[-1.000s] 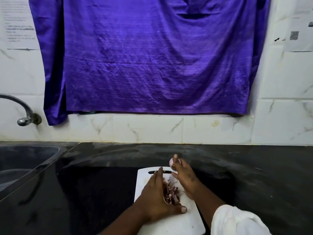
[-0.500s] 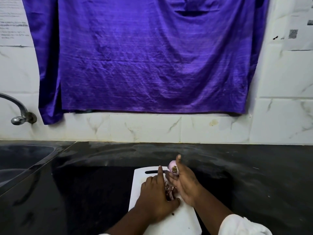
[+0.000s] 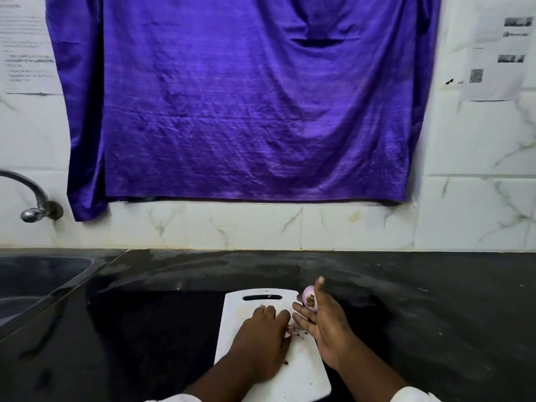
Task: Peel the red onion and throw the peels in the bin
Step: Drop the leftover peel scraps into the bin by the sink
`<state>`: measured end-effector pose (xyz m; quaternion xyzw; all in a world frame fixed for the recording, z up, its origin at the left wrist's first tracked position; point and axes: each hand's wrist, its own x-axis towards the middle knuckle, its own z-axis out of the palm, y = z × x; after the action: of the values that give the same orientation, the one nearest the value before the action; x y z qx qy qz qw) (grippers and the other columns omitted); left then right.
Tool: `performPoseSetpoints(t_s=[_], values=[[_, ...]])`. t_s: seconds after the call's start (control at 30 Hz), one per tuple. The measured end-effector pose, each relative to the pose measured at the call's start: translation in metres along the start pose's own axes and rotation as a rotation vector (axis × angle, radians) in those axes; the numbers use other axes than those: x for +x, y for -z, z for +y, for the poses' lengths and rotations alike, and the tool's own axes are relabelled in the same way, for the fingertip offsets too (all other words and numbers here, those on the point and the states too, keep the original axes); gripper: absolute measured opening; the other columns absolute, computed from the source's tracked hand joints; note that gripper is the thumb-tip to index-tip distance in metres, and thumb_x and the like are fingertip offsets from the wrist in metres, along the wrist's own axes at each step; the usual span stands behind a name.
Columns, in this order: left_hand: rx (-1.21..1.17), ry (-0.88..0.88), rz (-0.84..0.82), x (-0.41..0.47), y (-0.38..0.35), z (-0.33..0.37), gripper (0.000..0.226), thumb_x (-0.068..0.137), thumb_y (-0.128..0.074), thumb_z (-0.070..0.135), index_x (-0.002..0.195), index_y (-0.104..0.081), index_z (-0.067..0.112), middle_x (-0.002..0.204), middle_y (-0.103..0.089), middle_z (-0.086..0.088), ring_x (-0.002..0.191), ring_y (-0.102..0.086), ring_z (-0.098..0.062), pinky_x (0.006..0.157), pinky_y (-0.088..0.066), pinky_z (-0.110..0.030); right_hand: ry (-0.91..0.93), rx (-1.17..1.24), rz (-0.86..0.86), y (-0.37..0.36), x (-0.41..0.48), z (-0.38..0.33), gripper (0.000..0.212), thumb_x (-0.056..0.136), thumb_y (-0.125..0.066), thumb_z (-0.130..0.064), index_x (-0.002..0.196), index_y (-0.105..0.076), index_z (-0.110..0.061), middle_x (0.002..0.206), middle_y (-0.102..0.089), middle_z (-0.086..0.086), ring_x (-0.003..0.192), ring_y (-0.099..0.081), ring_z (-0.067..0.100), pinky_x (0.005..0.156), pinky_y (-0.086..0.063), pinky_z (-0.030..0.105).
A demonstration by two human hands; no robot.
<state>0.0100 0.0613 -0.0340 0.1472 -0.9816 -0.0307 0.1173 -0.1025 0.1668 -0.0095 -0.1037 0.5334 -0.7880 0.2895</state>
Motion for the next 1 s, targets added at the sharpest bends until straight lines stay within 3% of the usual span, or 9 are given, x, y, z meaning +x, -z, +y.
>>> performPoseSetpoints(t_s=[0.23,0.4,0.53,0.6,0.83,1.0], values=[[-0.145,0.009,0.019,-0.009,0.013,0.006,0.03,0.103,-0.041,0.037,0.122,-0.054,0.018,0.12,-0.067,-0.011,0.11,-0.064,-0.035,0.086,-0.05,-0.04,-0.036,0.053,-0.017,-0.008,-0.025,0.001,0.07,0.093,-0.051,-0.06,0.136,-0.052,-0.004,0.113,-0.073,0.02,0.1,-0.073,0.03,0.068,-0.061,0.036],[-0.32,0.028,0.096,-0.028,0.032,0.002,0.024,0.096,-0.042,0.035,0.112,-0.056,0.024,0.116,-0.071,-0.003,0.107,-0.064,-0.028,0.088,-0.052,-0.04,-0.06,0.159,-0.087,-0.015,-0.045,-0.005,0.081,0.091,-0.053,-0.06,0.145,-0.043,0.0,0.107,-0.075,0.029,0.098,-0.076,0.036,0.071,-0.063,0.04],[-0.373,0.017,0.208,-0.055,0.064,-0.011,0.01,0.102,-0.046,0.028,0.094,-0.05,0.027,0.107,-0.071,-0.003,0.097,-0.066,-0.024,0.073,-0.043,-0.03,-0.082,0.209,-0.2,-0.041,-0.065,-0.009,0.078,0.093,-0.05,-0.06,0.131,-0.053,0.007,0.11,-0.073,0.031,0.091,-0.076,0.035,0.08,-0.06,0.04],[-0.38,0.052,0.254,-0.073,0.083,-0.023,0.022,0.103,-0.048,0.026,0.083,-0.041,0.032,0.095,-0.068,-0.001,0.086,-0.065,-0.022,0.069,-0.04,-0.03,-0.087,0.231,-0.245,-0.06,-0.077,-0.007,0.073,0.094,-0.05,-0.059,0.127,-0.054,0.007,0.114,-0.071,0.033,0.091,-0.074,0.036,0.084,-0.059,0.041],[-0.318,0.22,0.357,-0.182,0.127,-0.093,0.012,0.095,-0.049,0.029,0.088,-0.049,0.02,0.099,-0.071,-0.016,0.092,-0.066,-0.038,0.071,-0.044,-0.039,-0.198,0.24,-0.462,-0.172,-0.134,0.051,0.073,0.079,-0.054,-0.06,0.117,-0.06,0.002,0.093,-0.074,0.021,0.079,-0.073,0.024,0.074,-0.063,0.032],[-0.246,0.423,0.392,-0.296,0.132,-0.153,0.013,0.098,-0.054,0.023,0.091,-0.052,0.012,0.097,-0.07,-0.016,0.092,-0.065,-0.038,0.073,-0.049,-0.045,-0.358,0.184,-0.666,-0.25,-0.189,0.127,0.065,0.086,-0.051,-0.062,0.107,-0.062,-0.002,0.088,-0.075,0.016,0.076,-0.076,0.02,0.079,-0.063,0.033]])
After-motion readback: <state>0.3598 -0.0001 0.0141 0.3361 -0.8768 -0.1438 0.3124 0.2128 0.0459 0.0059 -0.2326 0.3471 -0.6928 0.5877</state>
